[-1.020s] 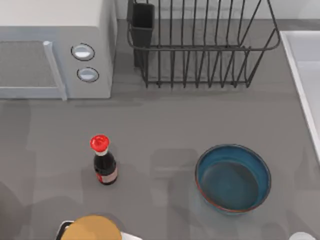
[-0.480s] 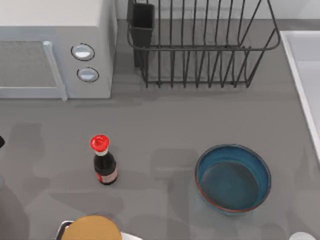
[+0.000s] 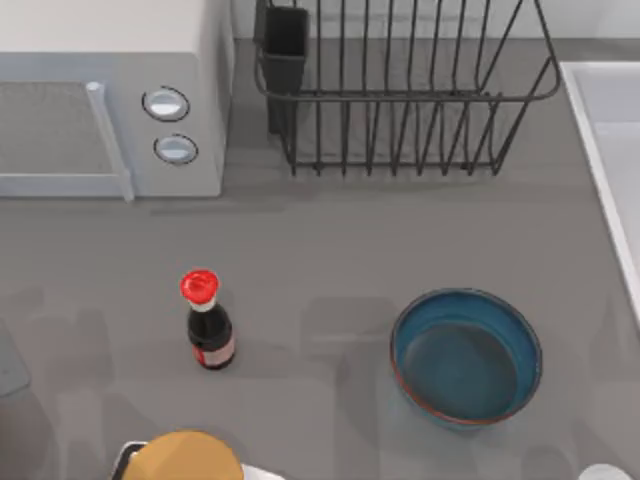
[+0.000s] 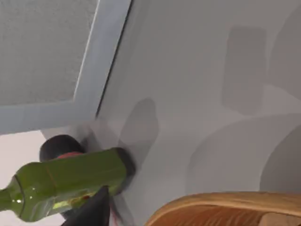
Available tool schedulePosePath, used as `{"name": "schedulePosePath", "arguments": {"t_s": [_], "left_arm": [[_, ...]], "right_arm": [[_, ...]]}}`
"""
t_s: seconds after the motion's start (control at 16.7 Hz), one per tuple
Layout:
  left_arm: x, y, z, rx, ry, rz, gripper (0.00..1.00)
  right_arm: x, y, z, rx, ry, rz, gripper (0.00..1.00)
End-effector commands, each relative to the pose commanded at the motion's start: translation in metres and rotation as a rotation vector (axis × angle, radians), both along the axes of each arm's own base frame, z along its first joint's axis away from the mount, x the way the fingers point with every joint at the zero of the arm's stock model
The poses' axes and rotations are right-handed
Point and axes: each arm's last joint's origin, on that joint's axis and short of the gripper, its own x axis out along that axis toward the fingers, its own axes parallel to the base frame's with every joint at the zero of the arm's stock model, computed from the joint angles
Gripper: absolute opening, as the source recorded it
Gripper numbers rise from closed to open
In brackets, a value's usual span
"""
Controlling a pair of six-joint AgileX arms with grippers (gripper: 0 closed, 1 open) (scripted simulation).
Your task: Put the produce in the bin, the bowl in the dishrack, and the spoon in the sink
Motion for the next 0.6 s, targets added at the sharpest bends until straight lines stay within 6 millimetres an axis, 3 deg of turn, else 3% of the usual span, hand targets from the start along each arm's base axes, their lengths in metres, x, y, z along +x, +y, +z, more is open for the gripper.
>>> {"name": "schedulePosePath", "arguments": {"t_s": [0.3, 0.6], "left_arm": [[-0.017, -0.001, -0.017, -0.583, -0.3, 0.316, 1.0], [-0.024, 0.0, -0.019, -1.018, -0.532, 0.417, 1.0]], "right_arm": [[0.0, 0.0, 0.0, 0.0, 0.0, 0.0, 1.0], [0.0, 0.0, 0.0, 0.0, 0.0, 0.0, 1.0]]}}
